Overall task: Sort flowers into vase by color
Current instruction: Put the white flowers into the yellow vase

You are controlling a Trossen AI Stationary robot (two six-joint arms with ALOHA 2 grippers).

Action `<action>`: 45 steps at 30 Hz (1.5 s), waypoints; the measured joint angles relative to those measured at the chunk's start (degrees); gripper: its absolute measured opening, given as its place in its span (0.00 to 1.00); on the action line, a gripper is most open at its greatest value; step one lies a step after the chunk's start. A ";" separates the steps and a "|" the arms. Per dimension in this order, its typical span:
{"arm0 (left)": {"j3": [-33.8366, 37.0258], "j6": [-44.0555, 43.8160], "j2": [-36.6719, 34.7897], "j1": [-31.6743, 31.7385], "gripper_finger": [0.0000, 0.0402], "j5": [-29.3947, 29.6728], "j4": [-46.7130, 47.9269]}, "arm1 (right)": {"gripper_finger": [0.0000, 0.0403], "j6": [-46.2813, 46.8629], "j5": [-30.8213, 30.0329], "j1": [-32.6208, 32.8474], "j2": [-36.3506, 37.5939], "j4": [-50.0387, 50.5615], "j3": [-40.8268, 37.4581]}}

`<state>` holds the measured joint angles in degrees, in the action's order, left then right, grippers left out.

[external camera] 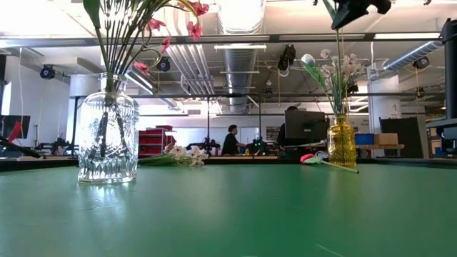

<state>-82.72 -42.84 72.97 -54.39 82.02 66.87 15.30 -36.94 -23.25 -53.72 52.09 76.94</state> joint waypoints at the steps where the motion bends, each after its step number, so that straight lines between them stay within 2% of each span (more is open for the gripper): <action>1: -0.01 0.03 0.00 0.00 0.45 0.00 0.00 | 0.04 -0.15 0.35 -0.55 0.03 -0.57 -0.55; 6: -0.02 0.06 0.00 0.00 0.45 0.00 0.00 | 0.04 0.14 4.71 -3.13 -0.35 -1.93 -2.62; 15: -0.02 0.05 0.00 0.00 0.45 0.00 -0.04 | 0.04 1.00 5.96 -3.69 -1.59 -4.21 -3.55; 24: -0.02 0.06 0.00 0.00 0.45 0.00 -0.02 | 0.04 2.55 5.51 -3.69 -1.57 -4.55 -4.83; 37: -0.02 0.05 0.00 0.00 0.45 0.00 -0.04 | 0.05 0.60 3.86 -4.06 -1.52 -7.92 -10.62; 40: -0.02 -0.14 0.00 0.00 0.45 0.00 -0.04 | 0.07 0.56 3.86 -4.06 -1.52 -9.66 -12.34; 45: -0.04 -0.63 0.00 0.00 0.45 0.00 -0.04 | 0.18 0.62 3.64 -4.06 -1.50 -11.68 -14.79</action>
<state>-82.76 -43.47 72.97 -54.39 82.02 66.83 15.92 -33.29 -27.31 -55.22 40.41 62.15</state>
